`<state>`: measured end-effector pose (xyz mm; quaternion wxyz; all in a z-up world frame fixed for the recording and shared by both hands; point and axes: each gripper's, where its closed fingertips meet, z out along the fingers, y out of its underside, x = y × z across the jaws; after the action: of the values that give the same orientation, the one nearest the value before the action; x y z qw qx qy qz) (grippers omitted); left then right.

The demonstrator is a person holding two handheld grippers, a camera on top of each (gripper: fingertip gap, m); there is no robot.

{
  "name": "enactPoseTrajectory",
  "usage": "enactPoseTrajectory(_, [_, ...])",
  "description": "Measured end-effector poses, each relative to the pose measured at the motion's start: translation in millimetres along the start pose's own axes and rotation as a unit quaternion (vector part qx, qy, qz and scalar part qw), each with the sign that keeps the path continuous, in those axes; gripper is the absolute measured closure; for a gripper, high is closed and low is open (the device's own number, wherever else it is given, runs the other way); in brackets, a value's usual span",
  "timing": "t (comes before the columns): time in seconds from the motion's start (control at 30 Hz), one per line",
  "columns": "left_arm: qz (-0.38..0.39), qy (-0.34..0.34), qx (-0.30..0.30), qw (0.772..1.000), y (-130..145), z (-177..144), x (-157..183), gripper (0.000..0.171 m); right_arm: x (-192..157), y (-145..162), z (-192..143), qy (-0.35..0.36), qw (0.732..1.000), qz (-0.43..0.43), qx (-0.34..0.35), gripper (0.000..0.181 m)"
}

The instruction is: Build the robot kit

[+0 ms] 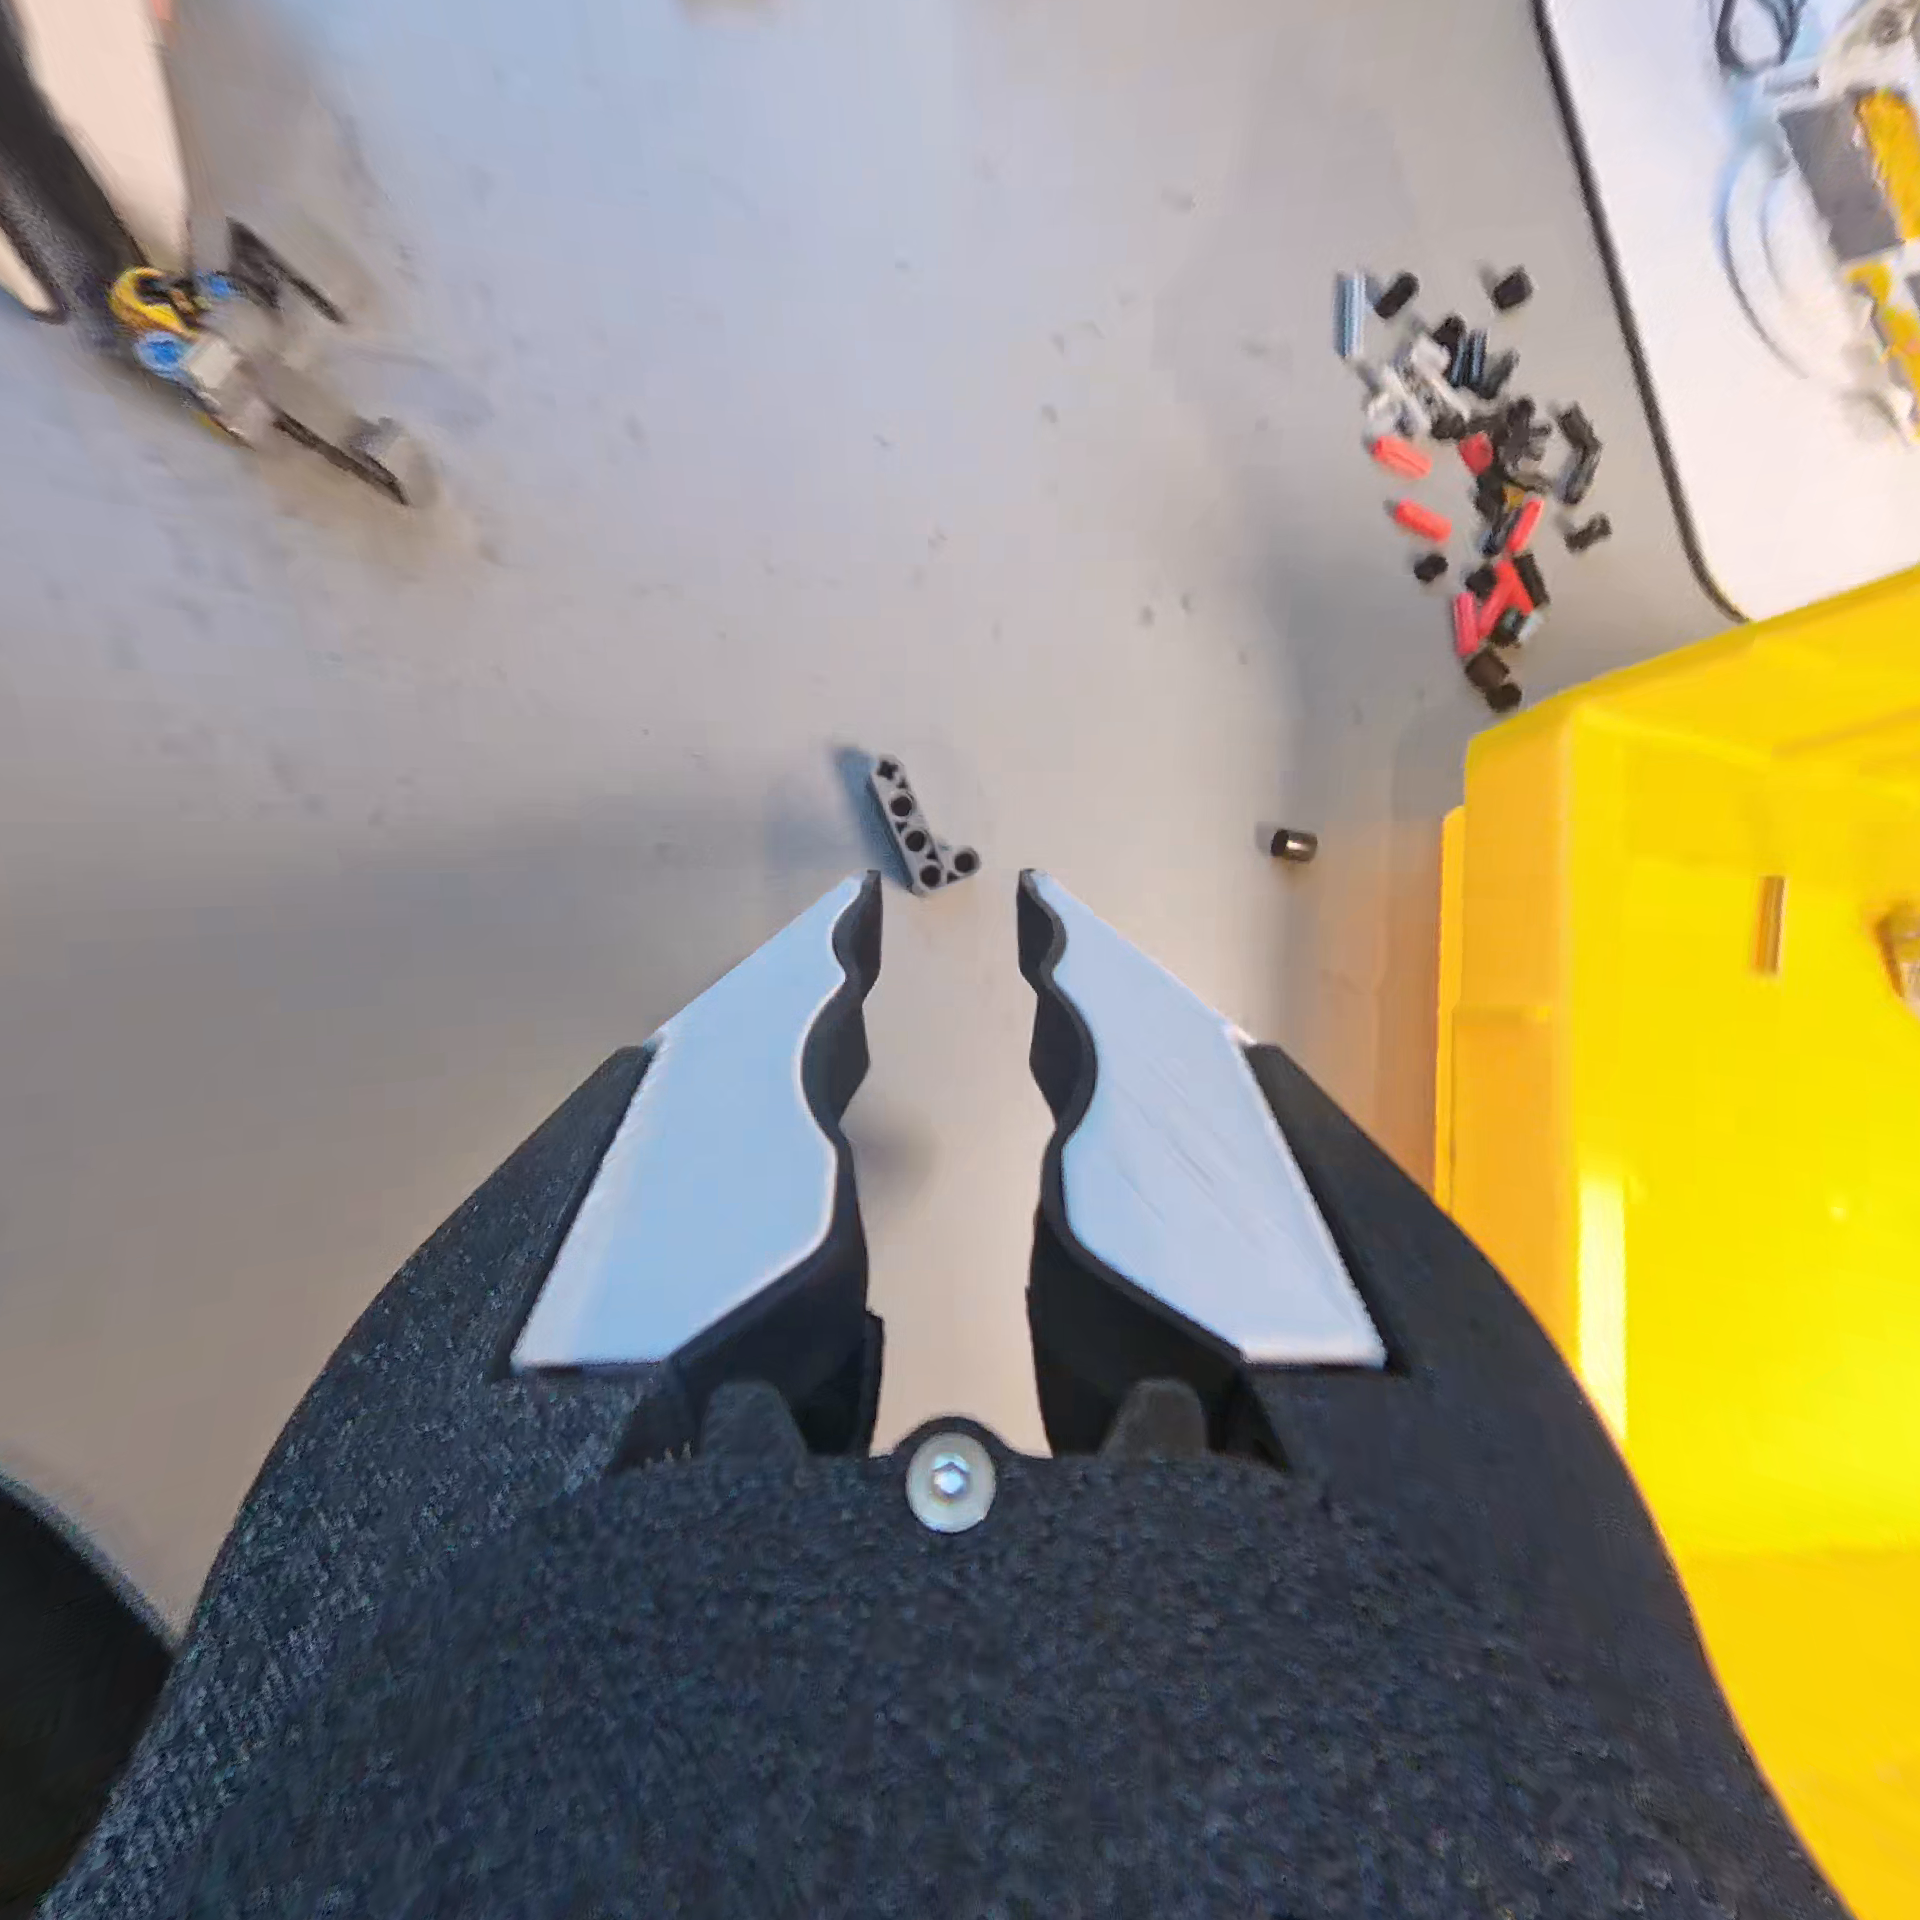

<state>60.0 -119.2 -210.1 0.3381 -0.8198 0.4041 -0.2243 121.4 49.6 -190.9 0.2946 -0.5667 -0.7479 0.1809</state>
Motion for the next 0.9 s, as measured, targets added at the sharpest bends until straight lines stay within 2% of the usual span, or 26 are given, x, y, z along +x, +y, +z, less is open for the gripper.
enactPoseTrajectory(0.07, [0.003, -0.001, -0.003, 1.000, 2.0, -1.9, -2.1, 0.159, 7.4, 2.5, 6.4, 0.005, 1.000, 0.028, 0.004, 0.155])
enactPoseTrajectory(0.17, [-0.001, 0.011, 0.018, 1.000, -3.0, -9.2, -2.7, 0.155, 2.0, 5.2, 21.1, -0.040, 0.997, 0.060, -0.005, 0.150])
enactPoseTrajectory(0.23, [-0.012, 0.012, 0.045, 0.999, -9.7, -16.8, -7.4, 0.153, -8.3, -2.0, 22.8, -0.082, 0.995, 0.061, 0.010, 0.164])
enactPoseTrajectory(0.3, [-0.031, 0.009, 0.081, 0.996, -18.2, -24.8, -15.0, 0.151, -13.9, -23.2, 13.5, -0.079, 0.995, 0.022, 0.064, 0.164])
enactPoseTrajectory(0.4, [-0.074, 0.025, 0.148, 0.986, -35.7, -34.8, -20.1, 0.147, -33.9, -71.6, -12.6, -0.050, 0.983, -0.052, 0.166, 0.164])
enactPoseTrajectory(0.53, [-0.121, 0.086, 0.198, 0.969, -50.9, -38.2, -8.7, 0.143, -78.8, -112.5, -21.9, 0.020, 0.954, -0.216, 0.206, 0.164])
enactPoseTrajectory(0.6, [-0.126, 0.106, 0.209, 0.964, -56.6, -37.6, -0.3, 0.143, -97.3, -122.0, -19.9, 0.045, 0.938, -0.269, 0.214, 0.164])
enactPoseTrajectory(0.7, [-0.113, 0.092, 0.200, 0.969, -58.3, -32.0, 3.5, 0.150, -111.7, -122.0, -13.2, 0.081, 0.918, -0.331, 0.203, 0.164])
enactPoseTrajectory(0.77, [-0.097, 0.077, 0.187, 0.974, -56.3, -27.8, 4.2, 0.161, -117.2, -123.3, -12.3, 0.090, 0.912, -0.342, 0.206, 0.164])
enactPoseTrajectory(0.9, [-0.088, 0.048, 0.192, 0.976, -58.5, -29.4, -1.2, 0.162, -113.2, -122.1, -11.3, 0.096, 0.914, -0.334, 0.208, 0.164])
